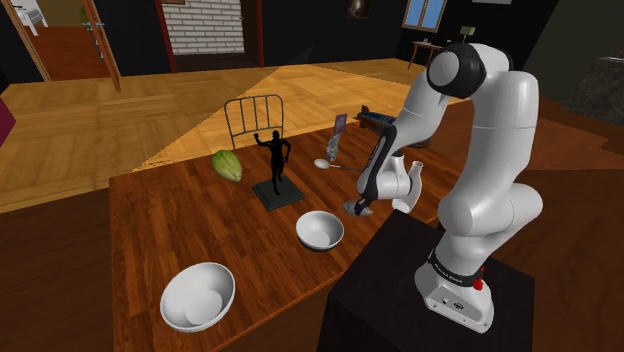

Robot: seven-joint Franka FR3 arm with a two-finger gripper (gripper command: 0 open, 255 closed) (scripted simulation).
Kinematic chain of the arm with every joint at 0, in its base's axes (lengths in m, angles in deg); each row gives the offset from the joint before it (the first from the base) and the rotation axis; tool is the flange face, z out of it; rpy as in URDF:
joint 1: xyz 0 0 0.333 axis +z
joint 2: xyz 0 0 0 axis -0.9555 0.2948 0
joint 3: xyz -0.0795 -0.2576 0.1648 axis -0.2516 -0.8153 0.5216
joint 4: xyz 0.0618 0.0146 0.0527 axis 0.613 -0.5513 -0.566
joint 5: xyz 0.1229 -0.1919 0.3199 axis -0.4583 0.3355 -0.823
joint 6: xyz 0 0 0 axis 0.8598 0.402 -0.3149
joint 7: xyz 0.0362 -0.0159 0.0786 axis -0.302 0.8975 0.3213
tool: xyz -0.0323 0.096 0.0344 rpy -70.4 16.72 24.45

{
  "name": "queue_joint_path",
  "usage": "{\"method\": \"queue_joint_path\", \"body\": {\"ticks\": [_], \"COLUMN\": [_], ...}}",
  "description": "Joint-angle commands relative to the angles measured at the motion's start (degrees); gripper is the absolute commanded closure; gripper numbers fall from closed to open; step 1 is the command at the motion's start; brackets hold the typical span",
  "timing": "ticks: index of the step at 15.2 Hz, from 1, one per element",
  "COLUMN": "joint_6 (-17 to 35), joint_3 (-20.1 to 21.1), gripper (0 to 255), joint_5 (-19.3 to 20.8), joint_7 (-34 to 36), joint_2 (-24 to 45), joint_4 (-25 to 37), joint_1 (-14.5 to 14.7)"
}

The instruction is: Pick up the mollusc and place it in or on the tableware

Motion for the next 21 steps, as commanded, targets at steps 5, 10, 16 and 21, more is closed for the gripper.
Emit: {"method": "queue_joint_path", "body": {"ticks": [5, 10, 16, 21], "joint_6": [-5.6, -10.8, -17.0, -22.6], "joint_3": [-1.5, -7.3, -19.6, -18.8], "gripper": [255, 255, 255, 255], "joint_5": [-1.4, -1.6, 11.9, 18.0], "joint_7": [-0.1, 0.4, 10.8, 15.2], "joint_2": [-7.5, -14.0, -21.6, -27.6], "joint_4": [-2.0, -3.3, -4.8, -5.2], "joint_1": [2.1, 8.2, 17.3, 15.0]}}
